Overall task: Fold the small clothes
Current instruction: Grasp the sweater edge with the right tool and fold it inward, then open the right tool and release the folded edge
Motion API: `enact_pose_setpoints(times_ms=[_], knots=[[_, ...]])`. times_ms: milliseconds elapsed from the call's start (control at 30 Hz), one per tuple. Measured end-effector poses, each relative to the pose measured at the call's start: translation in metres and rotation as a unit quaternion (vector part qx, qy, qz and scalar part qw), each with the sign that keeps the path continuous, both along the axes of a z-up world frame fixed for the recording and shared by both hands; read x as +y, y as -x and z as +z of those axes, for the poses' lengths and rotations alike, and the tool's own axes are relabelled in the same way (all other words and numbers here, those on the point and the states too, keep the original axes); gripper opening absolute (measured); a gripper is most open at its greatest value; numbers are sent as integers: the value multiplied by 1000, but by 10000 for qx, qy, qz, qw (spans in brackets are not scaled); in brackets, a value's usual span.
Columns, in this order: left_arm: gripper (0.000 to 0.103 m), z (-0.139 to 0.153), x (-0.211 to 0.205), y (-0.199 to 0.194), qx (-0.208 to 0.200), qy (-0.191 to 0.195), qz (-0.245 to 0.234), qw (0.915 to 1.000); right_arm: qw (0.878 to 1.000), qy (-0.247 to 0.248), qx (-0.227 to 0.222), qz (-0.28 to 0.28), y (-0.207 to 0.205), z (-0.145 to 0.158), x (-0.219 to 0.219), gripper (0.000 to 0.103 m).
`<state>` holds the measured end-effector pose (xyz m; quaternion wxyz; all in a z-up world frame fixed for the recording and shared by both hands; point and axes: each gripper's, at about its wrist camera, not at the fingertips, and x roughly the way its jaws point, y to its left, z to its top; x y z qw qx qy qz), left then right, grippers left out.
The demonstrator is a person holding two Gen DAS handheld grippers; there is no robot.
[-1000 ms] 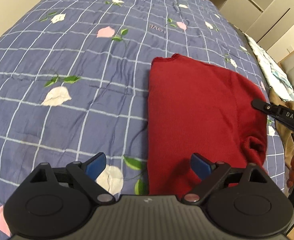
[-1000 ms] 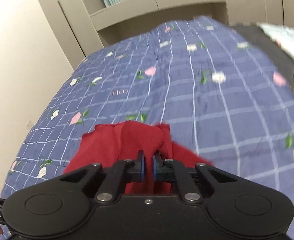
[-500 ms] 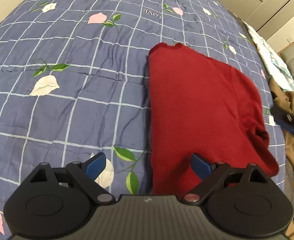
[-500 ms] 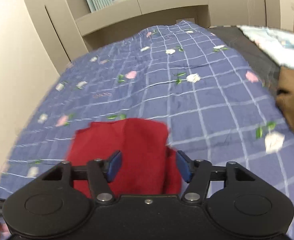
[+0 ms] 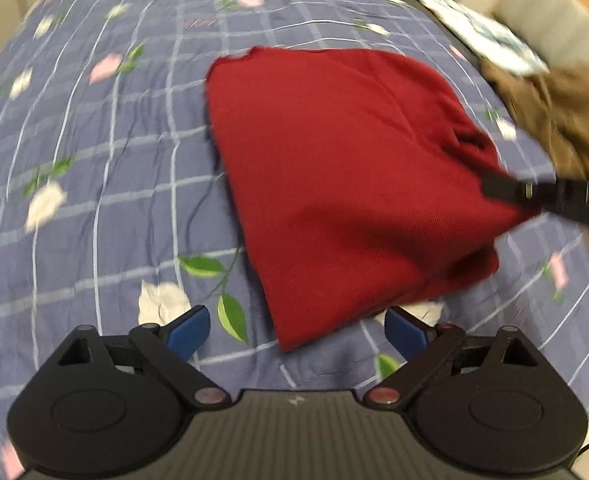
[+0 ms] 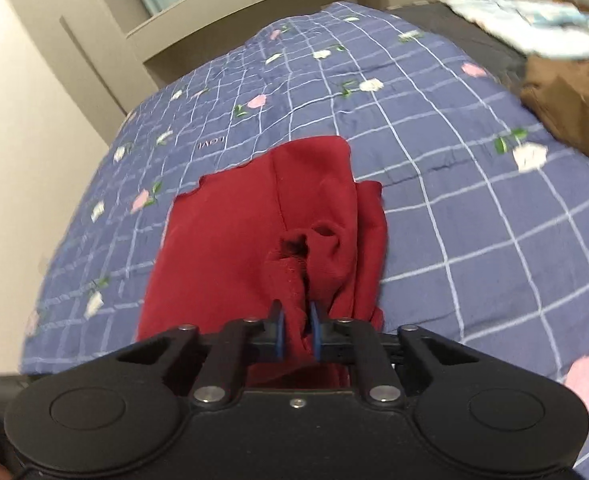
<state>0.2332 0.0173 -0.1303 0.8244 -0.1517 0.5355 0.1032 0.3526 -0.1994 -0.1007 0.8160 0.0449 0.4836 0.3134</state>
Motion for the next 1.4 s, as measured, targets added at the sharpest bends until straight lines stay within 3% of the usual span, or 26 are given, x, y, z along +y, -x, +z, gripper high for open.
enact_pose_setpoints(times_ms=[100,200,233,333,433,567,600,633,667,700,767,833,933,1067,1200,1300,1400], knots=[[68,2,-16,-3,-9,-645,-343,9973,9998,-152,119,-77,-1,4,-3,11],[23,7,-22,-2,-151,-750,-570,9954,9987,-391,273,-199,-1,11,-4,10],[15,11,-22,1,-261,-781,-585,9949,9979,-483,343,-246,-1,14,-5,9],[10,20,-11,13,-566,-588,-291,9962,9955,-702,498,-395,5,21,-8,9],[10,15,4,18,-492,-312,-78,9983,9945,-695,603,-501,12,17,-12,7],[16,-1,11,17,-235,66,-116,9996,9963,-194,694,-477,19,-14,-11,8],[25,-1,13,17,-218,155,-55,9996,9957,-114,743,-548,20,-19,-14,9],[42,1,17,19,-236,286,33,9993,9955,-126,719,-605,21,-18,-18,12],[53,5,22,22,-301,455,131,9984,9966,-134,576,-568,24,-13,-20,24],[70,8,28,25,-404,579,217,9973,9982,-86,349,-489,28,-6,-20,40],[79,19,36,29,-671,774,390,9940,9995,-59,-184,-241,35,9,-17,56],[91,24,43,27,-782,845,625,9914,9988,-36,-494,-15,35,17,-12,61],[94,22,52,13,-797,739,1090,9881,9964,134,-836,99,29,19,4,78],[94,2,63,-10,-534,720,1621,9827,9935,282,-1070,274,16,12,31,86],[95,-15,66,-21,23,732,1715,9825,9892,1055,-1013,-26,1,-13,36,81],[96,-19,67,-20,96,757,1671,9830,9897,1095,-757,-537,-7,-26,9,81],[96,-21,65,-19,129,748,1666,9831,9912,1054,-615,-506,-7,-37,-5,82]])
